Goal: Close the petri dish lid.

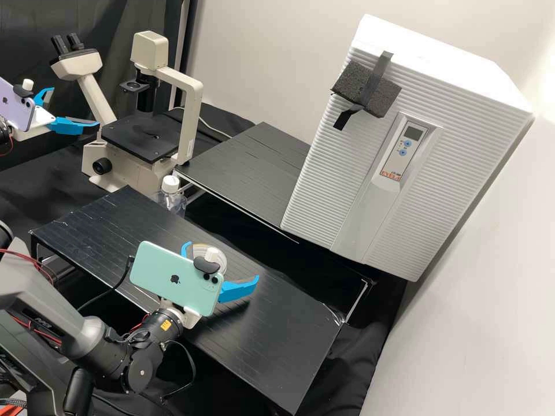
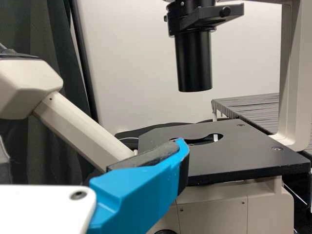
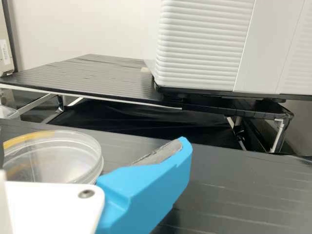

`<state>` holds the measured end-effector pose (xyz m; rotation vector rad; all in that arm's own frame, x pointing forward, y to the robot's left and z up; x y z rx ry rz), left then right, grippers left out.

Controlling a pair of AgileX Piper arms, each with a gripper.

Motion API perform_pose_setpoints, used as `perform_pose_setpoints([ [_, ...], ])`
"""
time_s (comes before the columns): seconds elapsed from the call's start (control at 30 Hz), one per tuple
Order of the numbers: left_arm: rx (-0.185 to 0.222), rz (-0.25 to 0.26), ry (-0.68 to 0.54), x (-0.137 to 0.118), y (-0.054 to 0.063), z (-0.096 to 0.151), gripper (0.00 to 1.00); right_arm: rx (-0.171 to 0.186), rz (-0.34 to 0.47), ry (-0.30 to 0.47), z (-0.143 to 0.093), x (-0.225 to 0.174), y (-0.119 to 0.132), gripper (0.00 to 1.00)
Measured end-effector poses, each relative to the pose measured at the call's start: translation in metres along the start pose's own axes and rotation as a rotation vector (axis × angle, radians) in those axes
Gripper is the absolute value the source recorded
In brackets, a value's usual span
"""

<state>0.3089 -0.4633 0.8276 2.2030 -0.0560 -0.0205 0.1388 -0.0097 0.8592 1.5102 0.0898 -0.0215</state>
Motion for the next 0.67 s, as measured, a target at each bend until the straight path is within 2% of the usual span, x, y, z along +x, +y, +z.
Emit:
perform_pose_setpoints([
  [0.13,0.000,0.000,0.000,0.000,0.000,0.000,1.00,-0.005,0.009,0.011,-0.003,0.000,0.000,1.00],
  [0.27,0.000,0.000,0.000,0.000,0.000,0.000,1.00,0.024,0.086,0.019,-0.007,-0.001,0.002,1.00],
  [0.33,0.000,0.000,0.000,0.000,0.000,0.000,1.00,0.065,0.166,0.027,-0.010,-0.002,0.004,1.00],
  [0.4,0.000,0.000,0.000,0.000,0.000,0.000,1.00,0.113,0.284,0.040,-0.015,-0.004,0.012,1.00],
  [0.5,0.000,0.000,0.000,0.000,0.000,0.000,1.00,0.168,0.383,0.074,-0.020,-0.005,0.019,1.00],
  [0.57,0.000,0.000,0.000,0.000,0.000,0.000,1.00,0.185,0.392,0.093,-0.023,-0.004,0.019,1.00],
  [0.67,0.000,0.000,0.000,0.000,0.000,0.000,1.00,0.192,0.362,0.122,-0.027,-0.001,0.015,1.00],
])
